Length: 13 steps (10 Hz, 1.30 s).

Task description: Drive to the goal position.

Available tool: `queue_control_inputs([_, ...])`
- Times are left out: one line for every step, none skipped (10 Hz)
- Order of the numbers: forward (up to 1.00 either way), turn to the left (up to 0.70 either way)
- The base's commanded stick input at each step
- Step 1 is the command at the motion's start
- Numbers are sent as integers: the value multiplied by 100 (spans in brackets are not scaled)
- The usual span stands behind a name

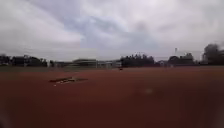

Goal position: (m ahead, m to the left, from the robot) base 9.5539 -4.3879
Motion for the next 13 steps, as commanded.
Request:
queue_control_inputs([70,0])
queue_control_inputs([70,0])
queue_control_inputs([70,0])
queue_control_inputs([70,0])
queue_control_inputs([70,0])
queue_control_inputs([70,0])
queue_control_inputs([70,0])
queue_control_inputs([70,0])
queue_control_inputs([70,-24])
queue_control_inputs([70,-28])
queue_control_inputs([70,-14])
queue_control_inputs([70,0])
queue_control_inputs([70,0])
